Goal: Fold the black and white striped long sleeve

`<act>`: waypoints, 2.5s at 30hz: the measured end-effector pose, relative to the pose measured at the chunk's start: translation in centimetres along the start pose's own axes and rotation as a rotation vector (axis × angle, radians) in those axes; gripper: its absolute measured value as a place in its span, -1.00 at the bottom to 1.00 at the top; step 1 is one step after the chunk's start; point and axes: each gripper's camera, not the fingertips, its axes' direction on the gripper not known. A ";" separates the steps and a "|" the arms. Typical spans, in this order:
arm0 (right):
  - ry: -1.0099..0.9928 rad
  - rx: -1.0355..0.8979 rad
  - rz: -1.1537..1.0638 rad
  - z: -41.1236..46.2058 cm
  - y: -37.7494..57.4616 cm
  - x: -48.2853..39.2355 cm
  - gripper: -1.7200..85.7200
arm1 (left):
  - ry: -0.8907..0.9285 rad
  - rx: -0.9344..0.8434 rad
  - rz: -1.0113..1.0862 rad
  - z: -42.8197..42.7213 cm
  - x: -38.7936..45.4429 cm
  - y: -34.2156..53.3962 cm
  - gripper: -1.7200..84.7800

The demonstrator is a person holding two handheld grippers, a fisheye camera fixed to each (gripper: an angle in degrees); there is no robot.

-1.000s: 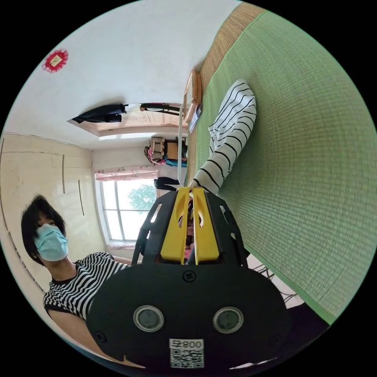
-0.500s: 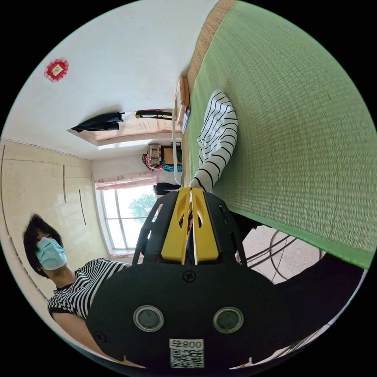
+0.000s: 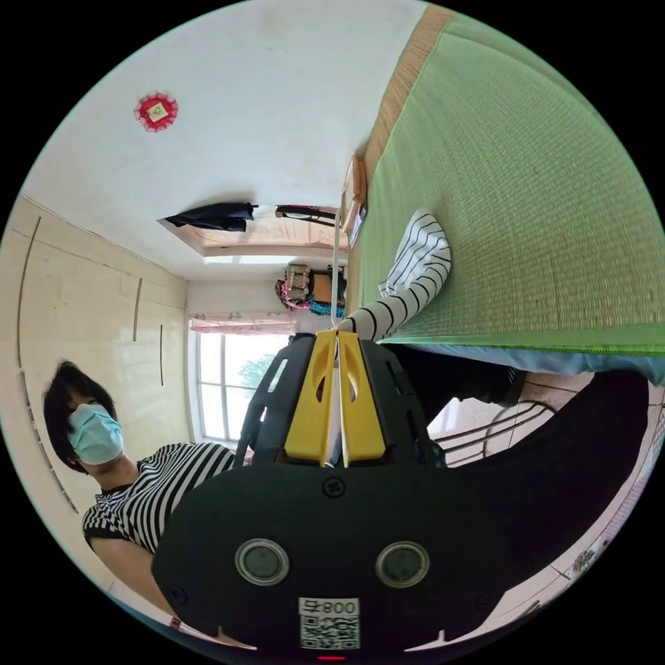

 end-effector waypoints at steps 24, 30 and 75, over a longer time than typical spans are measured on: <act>-0.067 0.183 -0.124 -21.9 6.5 5.5 -0.96 | 0.014 -0.172 0.223 13.8 29.2 10.6 -0.92; -0.050 0.253 -0.177 -29.6 3.9 5.9 -0.96 | 0.026 -0.232 0.300 21.4 38.8 10.3 -0.92; 0.283 0.874 0.124 -92.0 22.8 27.4 -0.96 | -0.211 -1.058 0.460 92.5 84.5 35.3 -0.92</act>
